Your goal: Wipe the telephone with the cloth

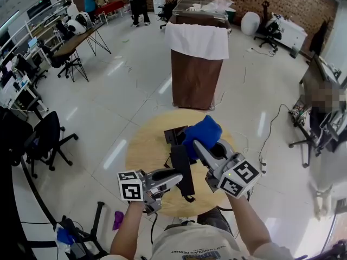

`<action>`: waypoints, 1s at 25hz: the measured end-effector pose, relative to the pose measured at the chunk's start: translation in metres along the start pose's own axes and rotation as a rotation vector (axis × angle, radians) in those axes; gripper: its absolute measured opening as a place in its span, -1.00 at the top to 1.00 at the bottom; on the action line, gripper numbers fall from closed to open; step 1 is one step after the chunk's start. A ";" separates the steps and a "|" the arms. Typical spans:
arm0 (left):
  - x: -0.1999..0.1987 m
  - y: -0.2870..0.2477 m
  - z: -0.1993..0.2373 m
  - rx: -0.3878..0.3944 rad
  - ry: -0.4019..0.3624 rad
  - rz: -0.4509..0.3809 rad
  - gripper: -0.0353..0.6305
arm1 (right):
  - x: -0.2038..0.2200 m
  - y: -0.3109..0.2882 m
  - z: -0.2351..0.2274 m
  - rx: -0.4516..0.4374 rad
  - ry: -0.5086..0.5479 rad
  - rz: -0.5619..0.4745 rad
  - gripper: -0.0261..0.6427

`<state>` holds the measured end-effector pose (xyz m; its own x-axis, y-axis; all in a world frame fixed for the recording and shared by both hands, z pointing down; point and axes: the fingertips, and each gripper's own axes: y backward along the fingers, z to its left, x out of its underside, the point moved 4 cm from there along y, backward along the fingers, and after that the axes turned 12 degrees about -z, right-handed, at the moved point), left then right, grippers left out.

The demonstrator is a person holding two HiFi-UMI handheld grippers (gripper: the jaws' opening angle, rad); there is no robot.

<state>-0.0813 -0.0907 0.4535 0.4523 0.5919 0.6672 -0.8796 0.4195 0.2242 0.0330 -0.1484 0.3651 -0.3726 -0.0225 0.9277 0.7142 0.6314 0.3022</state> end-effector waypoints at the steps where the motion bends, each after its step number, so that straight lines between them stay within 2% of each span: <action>1: 0.001 0.002 0.009 -0.015 0.008 -0.007 0.71 | 0.000 0.002 0.000 0.009 0.036 0.004 0.73; 6: 0.006 0.010 0.060 -0.097 0.042 -0.024 0.71 | 0.001 0.013 0.004 0.000 0.098 0.025 0.73; 16: 0.009 0.015 0.147 -0.210 0.068 -0.004 0.71 | 0.014 0.033 -0.018 0.050 0.060 0.095 0.73; 22: 0.011 0.028 0.203 -0.311 0.118 0.011 0.71 | 0.027 0.030 -0.032 0.081 0.040 0.136 0.73; 25: 0.018 0.030 0.218 -0.327 0.157 0.034 0.71 | 0.033 0.028 -0.036 0.085 0.038 0.154 0.73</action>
<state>-0.1317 -0.2179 0.6273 0.4630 0.6972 0.5473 -0.8124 0.5808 -0.0525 0.0618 -0.1592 0.4116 -0.2387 0.0514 0.9697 0.7079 0.6928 0.1375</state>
